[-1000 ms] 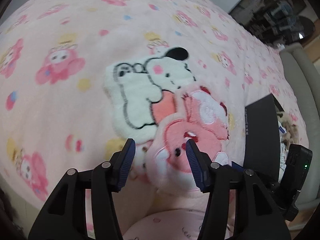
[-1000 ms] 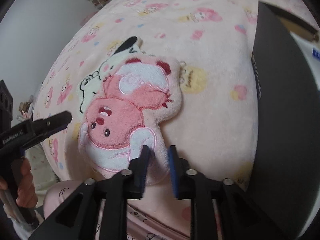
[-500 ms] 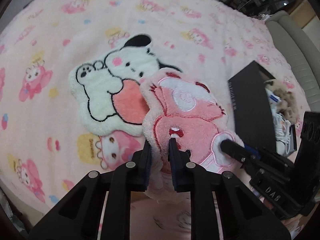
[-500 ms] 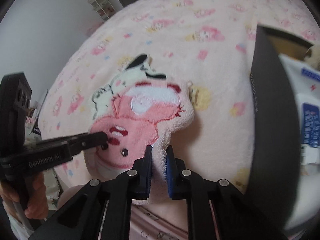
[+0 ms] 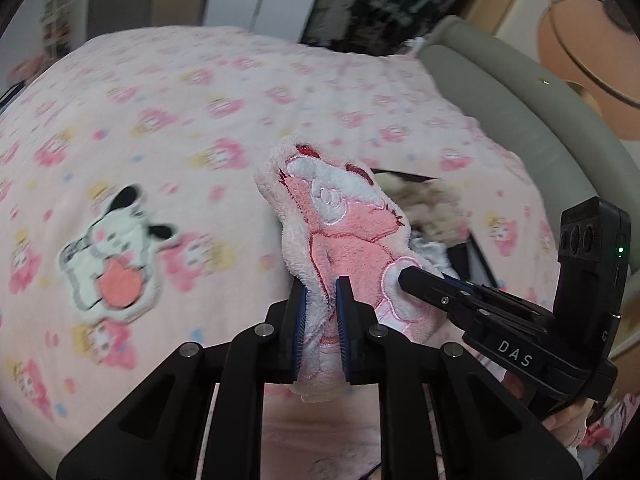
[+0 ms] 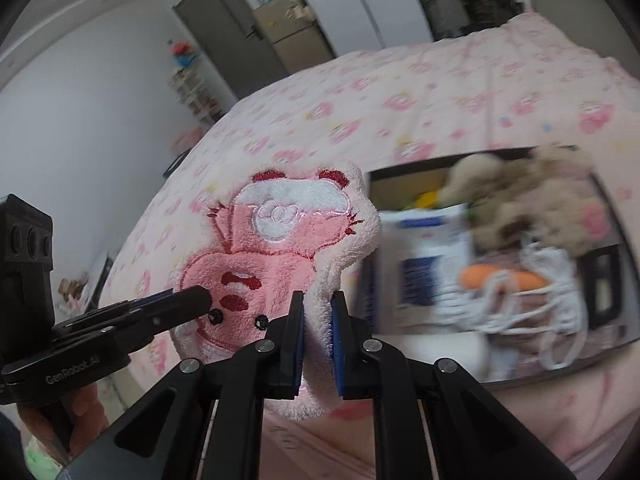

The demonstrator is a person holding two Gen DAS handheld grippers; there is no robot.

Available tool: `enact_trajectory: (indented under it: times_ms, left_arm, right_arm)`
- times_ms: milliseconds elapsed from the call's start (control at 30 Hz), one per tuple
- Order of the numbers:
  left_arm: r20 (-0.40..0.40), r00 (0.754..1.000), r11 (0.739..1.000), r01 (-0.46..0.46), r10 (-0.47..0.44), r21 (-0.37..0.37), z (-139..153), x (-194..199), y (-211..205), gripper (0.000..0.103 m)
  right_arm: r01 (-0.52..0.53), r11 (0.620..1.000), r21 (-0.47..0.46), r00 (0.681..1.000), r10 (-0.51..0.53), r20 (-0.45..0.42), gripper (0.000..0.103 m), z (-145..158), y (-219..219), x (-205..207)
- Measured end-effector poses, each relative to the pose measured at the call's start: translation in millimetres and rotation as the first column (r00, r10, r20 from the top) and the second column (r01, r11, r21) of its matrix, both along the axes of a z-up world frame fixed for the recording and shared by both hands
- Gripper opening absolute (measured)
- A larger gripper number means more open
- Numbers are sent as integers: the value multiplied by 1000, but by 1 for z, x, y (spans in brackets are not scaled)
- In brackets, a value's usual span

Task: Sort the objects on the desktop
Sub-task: 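Lift the pink bear cushion and carry it over the black box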

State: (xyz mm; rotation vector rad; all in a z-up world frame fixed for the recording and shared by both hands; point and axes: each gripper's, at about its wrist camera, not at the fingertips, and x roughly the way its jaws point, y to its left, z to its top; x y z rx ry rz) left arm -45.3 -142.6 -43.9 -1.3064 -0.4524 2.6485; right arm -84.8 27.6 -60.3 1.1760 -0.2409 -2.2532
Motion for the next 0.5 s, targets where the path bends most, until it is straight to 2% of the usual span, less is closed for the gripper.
enact_trajectory:
  times_ms: [67,167,233,300,367,433,500]
  left_arm:
    - [-9,999,999,51,-51,3,-2,-19,30,13]
    - [19,996,995,92,-93,22,-13,-43,65,13]
    - [29,995,995,97,-98,36,-19,-56,82,13]
    - [18,996,996,91,-91,23,-21,-64,95,13]
    - [18,997,997,81,-82,7,-25,-71,105,13]
    - [55,996,998,67,-66,-16,-38,-79,111,14]
    - [112,992,997,60,-55,-49,-55,-85,114,14]
  right_arm:
    - [39,999,13,999,-39,-26,10,7,28,-4]
    - [100,995,7,989,-98,-114,10,13,69,-7]
    - [143,989,29,983,-138,-117,10,7,91,-17]
    - [147,989,29,984,-143,-103,10,2,102,-28]
    - [143,988,59,982,-134,-131,10,0,106,-36]
    - [139,985,100,978,-121,-169,10,-6,109,-45]
    - [148,982,120,980,-129,-154,10,-23,117,-52]
